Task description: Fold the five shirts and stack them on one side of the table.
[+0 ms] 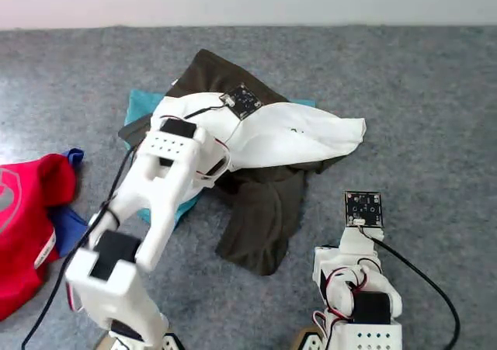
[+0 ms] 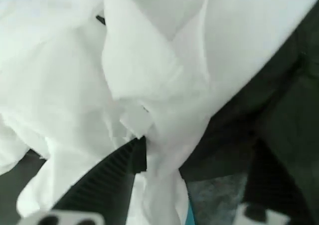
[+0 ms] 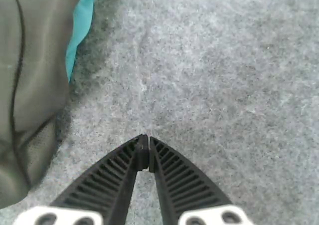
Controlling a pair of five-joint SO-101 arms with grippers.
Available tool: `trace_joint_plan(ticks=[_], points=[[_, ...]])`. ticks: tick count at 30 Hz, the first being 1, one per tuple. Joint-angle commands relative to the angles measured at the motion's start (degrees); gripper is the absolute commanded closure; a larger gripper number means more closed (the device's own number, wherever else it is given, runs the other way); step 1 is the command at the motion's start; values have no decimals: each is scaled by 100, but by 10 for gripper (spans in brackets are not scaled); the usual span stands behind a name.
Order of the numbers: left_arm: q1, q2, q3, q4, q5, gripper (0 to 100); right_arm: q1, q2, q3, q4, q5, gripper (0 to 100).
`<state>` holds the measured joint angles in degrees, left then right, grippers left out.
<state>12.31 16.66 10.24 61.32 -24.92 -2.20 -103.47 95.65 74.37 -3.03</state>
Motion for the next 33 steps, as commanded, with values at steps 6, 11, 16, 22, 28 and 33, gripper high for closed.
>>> trace_joint_plan(ticks=[6,11,16,22,28,33], points=[[193,809,-796,237,-378,994,-4,-40,79,40,-62,988],[185,290,-1297,1037,-440,987,-4,-40,79,40,-62,988],[97,-844,-1385,1222,-431,987,-4,-40,79,40,-62,988],[-422,-2409,-1411,1029,-431,987,-4,-40,79,40,-62,988],[-1530,-3622,-1411,589,-422,987,-4,-40,79,40,-62,988],[-2585,-4316,-1411,334,-422,987,-4,-40,79,40,-62,988]])
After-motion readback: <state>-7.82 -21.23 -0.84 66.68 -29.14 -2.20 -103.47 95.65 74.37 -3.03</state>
